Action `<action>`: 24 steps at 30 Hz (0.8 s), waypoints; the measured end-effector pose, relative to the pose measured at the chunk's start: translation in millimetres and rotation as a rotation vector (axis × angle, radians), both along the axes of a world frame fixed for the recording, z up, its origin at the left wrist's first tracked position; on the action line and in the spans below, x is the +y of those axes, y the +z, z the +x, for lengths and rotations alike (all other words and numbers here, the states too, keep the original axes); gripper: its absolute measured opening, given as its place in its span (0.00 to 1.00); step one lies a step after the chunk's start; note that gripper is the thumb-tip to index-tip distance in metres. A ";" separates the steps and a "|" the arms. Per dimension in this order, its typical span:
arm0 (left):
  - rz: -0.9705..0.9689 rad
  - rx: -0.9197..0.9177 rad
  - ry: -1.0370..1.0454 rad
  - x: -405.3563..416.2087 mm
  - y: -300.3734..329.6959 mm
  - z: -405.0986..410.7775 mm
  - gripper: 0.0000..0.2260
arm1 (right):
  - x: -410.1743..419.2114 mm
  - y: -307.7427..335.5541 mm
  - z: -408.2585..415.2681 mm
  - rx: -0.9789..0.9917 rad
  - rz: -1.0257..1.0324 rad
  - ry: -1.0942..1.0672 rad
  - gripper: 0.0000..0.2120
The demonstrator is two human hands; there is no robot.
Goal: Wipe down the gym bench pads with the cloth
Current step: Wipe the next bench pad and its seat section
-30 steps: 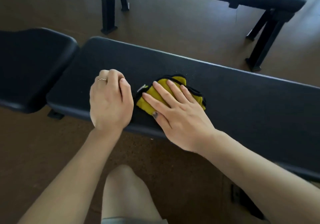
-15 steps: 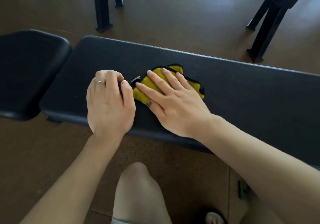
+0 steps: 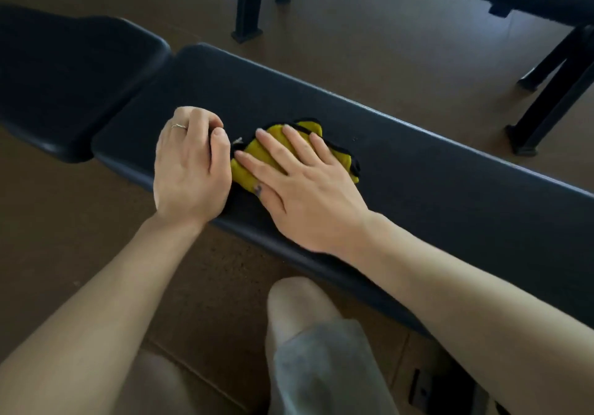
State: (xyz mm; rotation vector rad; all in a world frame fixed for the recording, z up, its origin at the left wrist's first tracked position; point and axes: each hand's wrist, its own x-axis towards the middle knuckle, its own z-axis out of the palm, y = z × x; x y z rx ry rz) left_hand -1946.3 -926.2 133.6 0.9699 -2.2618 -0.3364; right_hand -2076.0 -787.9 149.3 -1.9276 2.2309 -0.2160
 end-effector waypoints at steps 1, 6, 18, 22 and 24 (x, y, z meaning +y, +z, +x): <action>0.010 -0.014 0.008 0.7 0.5 -0.1 0.12 | -11.9 1.2 -6.5 -0.001 0.000 -0.003 0.25; 0.059 -0.066 0.040 3.4 4.3 -2.6 0.14 | -11.1 -4.8 -69.4 0.040 -0.013 -0.106 0.25; 0.059 0.017 0.056 8.2 3.0 -4.1 0.12 | -11.2 -6.5 -100.2 0.091 0.000 -0.284 0.25; 0.073 0.012 0.067 6.9 4.2 -3.8 0.13 | -10.0 -6.6 -97.6 0.109 -0.010 -0.276 0.25; 0.064 0.026 0.063 6.9 4.0 -4.4 0.13 | -10.6 -7.4 -98.6 0.113 -0.010 -0.277 0.25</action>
